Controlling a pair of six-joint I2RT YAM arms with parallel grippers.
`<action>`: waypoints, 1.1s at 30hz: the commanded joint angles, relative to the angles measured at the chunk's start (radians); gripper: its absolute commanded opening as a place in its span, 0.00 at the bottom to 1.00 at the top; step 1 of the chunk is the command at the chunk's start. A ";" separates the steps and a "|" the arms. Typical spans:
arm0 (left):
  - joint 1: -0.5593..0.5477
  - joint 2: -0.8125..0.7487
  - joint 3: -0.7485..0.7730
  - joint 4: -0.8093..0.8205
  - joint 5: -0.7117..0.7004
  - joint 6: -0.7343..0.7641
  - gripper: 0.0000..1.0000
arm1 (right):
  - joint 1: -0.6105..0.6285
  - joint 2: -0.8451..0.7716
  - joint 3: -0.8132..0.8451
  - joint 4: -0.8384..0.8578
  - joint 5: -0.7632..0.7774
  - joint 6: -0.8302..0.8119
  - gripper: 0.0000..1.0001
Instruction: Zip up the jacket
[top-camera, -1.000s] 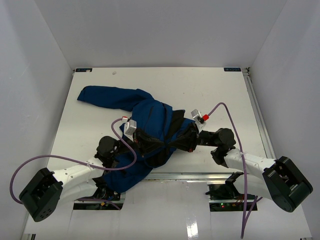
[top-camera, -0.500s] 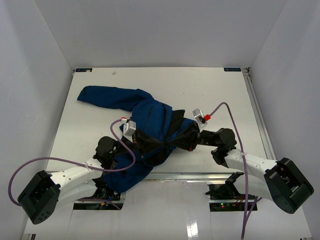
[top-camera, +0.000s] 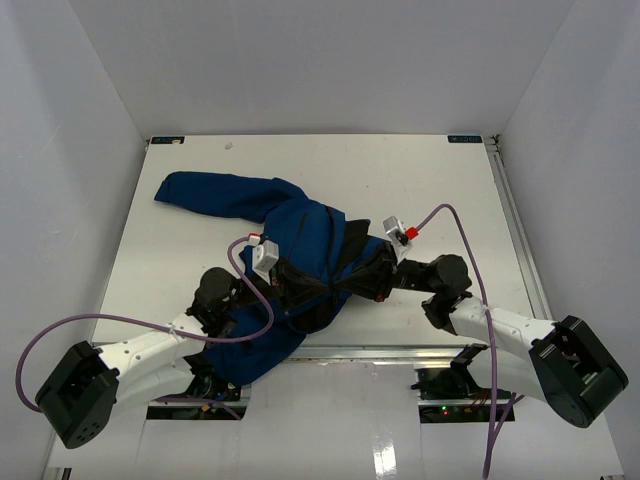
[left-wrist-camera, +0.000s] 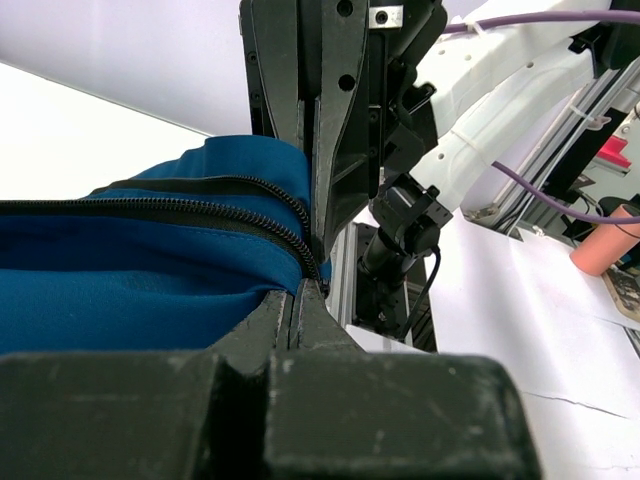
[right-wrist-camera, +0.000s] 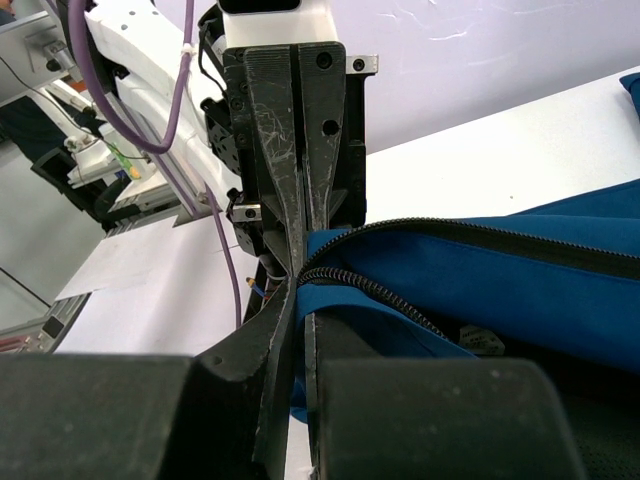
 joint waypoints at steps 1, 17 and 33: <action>0.002 -0.007 0.047 -0.070 0.042 0.045 0.00 | 0.004 -0.027 0.065 0.007 0.033 -0.029 0.08; 0.002 -0.056 0.046 -0.134 -0.047 0.067 0.00 | 0.002 -0.132 0.027 -0.139 0.190 -0.087 0.08; 0.001 -0.004 0.093 -0.191 0.017 0.087 0.00 | 0.002 -0.141 0.069 -0.218 0.187 -0.124 0.08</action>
